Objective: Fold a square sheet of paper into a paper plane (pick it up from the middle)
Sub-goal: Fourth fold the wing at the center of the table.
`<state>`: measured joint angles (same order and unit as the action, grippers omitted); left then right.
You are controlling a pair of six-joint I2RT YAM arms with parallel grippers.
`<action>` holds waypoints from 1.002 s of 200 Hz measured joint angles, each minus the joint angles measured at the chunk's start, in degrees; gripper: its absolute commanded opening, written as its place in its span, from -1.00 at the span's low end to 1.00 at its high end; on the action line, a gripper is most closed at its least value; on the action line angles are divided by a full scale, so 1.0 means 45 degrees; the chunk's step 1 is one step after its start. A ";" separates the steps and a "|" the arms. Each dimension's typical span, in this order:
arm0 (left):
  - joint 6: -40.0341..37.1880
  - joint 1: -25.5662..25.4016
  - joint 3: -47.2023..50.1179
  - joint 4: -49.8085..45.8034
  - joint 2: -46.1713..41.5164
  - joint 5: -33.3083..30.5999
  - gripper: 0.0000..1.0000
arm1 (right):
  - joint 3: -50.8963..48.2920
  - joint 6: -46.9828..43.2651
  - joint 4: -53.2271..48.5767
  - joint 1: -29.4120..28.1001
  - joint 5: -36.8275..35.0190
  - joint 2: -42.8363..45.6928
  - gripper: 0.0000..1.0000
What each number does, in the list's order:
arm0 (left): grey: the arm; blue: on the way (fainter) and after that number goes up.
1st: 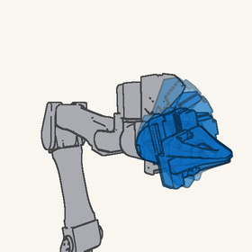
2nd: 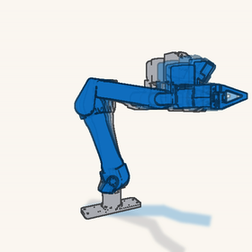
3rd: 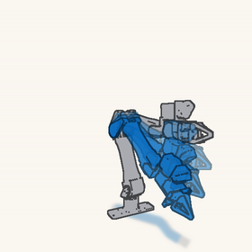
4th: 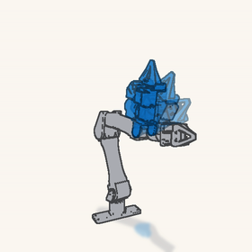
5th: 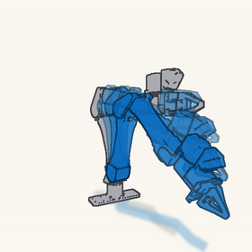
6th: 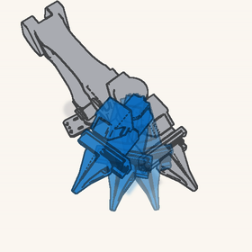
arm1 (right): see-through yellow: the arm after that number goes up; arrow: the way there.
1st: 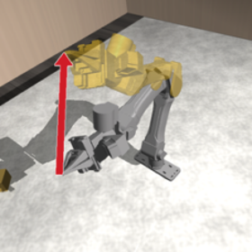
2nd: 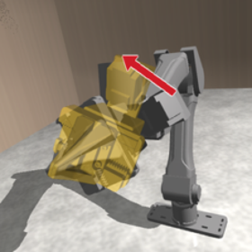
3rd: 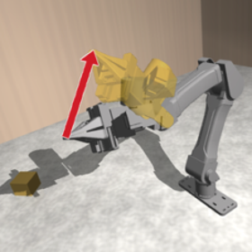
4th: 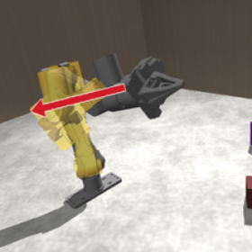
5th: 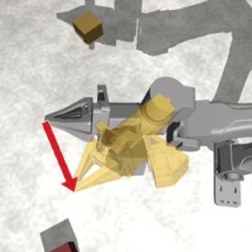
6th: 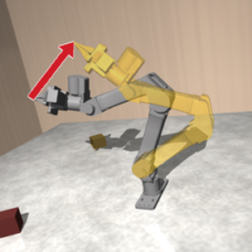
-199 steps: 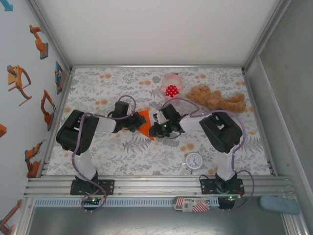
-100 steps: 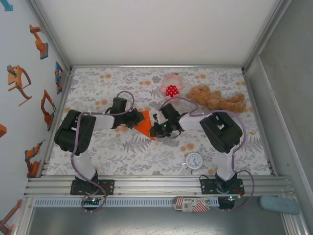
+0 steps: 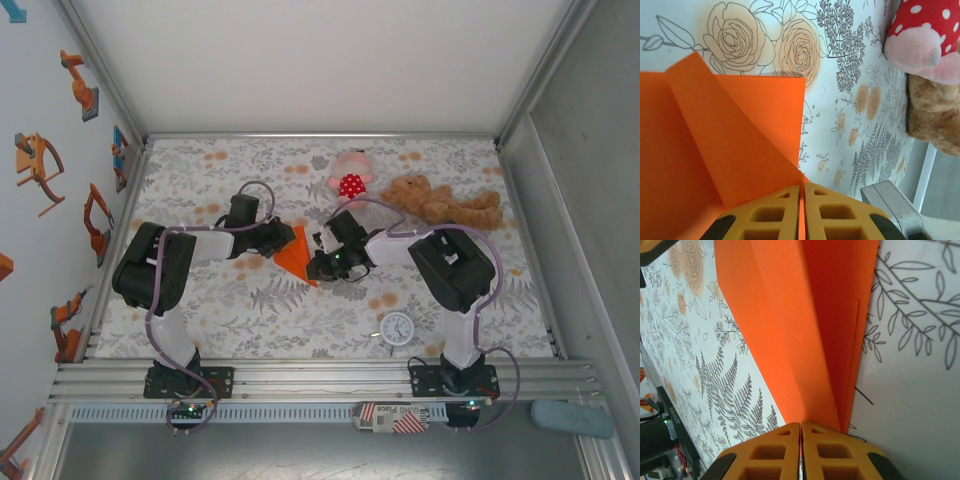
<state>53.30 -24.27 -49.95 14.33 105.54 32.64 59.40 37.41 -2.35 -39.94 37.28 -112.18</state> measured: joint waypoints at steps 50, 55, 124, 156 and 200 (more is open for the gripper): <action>-0.0044 0.0102 -0.0049 -0.0015 0.0311 0.0005 -0.77 | 0.0010 -0.0005 -0.0010 0.0000 -0.0005 0.0000 -0.81; -0.0044 0.0107 -0.0068 -0.0024 0.0340 0.0005 -0.77 | 0.0010 -0.0005 -0.0015 0.0000 -0.0005 0.0000 -0.81; -0.0243 0.0194 -0.0214 0.0024 0.0860 0.0121 -0.77 | 0.0058 -0.0044 -0.0097 0.0000 -0.0010 -0.0024 -0.82; -0.0321 0.0248 -0.0238 0.0092 0.0952 0.0311 -0.77 | 0.0058 -0.0073 -0.0097 0.0000 -0.0010 -0.0019 -0.81; -0.0325 0.0257 -0.0238 0.0204 0.0996 0.0379 -0.77 | 0.0049 0.0039 -0.0223 0.0000 -0.0253 0.0432 -0.67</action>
<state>51.83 -23.11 -51.03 15.25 110.02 34.35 59.61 37.58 -3.36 -39.94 36.14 -110.24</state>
